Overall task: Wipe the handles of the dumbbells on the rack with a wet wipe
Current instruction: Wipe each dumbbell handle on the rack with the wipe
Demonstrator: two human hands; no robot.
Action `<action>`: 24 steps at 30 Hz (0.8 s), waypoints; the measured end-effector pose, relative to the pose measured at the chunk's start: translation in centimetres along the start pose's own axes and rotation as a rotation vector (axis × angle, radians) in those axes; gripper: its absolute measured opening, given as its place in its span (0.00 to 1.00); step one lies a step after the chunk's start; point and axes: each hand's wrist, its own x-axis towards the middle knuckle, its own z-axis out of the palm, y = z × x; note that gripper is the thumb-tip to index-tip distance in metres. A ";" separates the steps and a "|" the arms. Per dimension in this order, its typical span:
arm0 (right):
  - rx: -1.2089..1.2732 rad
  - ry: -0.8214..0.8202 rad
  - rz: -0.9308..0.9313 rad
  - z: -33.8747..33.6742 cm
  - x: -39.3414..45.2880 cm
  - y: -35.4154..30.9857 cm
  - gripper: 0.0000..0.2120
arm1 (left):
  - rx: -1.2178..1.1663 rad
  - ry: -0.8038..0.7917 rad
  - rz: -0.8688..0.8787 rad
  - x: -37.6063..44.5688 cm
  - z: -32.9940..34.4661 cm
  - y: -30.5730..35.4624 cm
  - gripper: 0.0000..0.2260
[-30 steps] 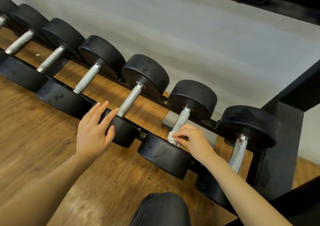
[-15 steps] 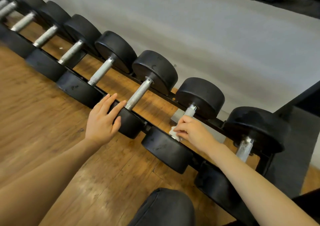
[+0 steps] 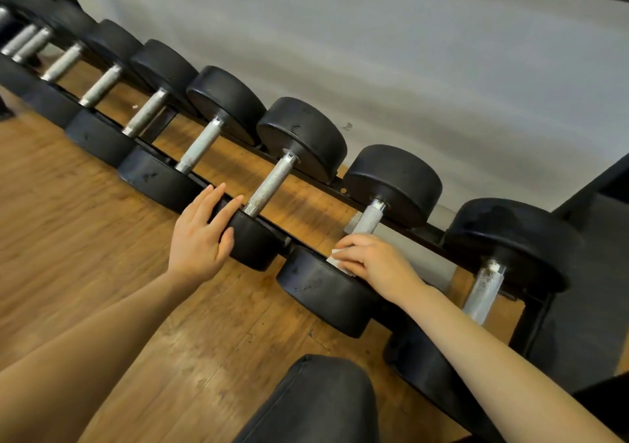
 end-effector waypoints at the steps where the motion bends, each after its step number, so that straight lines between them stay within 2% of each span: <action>1: -0.002 0.023 0.001 -0.1 0.1 0.3 0.14 | 0.001 -0.002 -0.003 0.0 0.0 0.0 0.22; 4: -0.035 0.098 -0.003 -0.3 0.1 0.4 0.13 | -0.002 0.000 -0.005 0.1 0.1 0.0 0.22; 9: -0.025 -0.013 -0.010 0.1 -0.3 -0.5 0.15 | -0.006 0.006 0.001 0.1 0.2 -0.2 0.22; 12: -0.056 0.030 0.032 -0.2 -0.2 0.1 0.14 | -0.010 0.007 0.010 0.1 0.3 -0.3 0.22; 15: 0.180 0.044 0.164 -0.4 -0.1 -0.3 0.08 | -0.010 -0.001 0.005 0.2 0.3 -0.3 0.23; 17: 0.347 0.052 0.191 -0.1 -0.1 -0.6 0.08 | -0.011 -0.003 0.002 0.2 0.3 -0.3 0.23; 20: 0.439 0.144 0.216 0.0 -0.2 -0.2 0.09 | -0.006 -0.013 0.000 0.1 0.3 -0.4 0.23; 22: 0.387 0.184 0.226 -0.1 -0.5 0.5 0.08 | -0.005 -0.017 -0.004 0.1 0.3 -0.4 0.23; 24: 0.322 0.152 0.175 0.1 -0.6 0.6 0.06 | -0.007 -0.011 -0.003 0.1 0.2 -0.3 0.23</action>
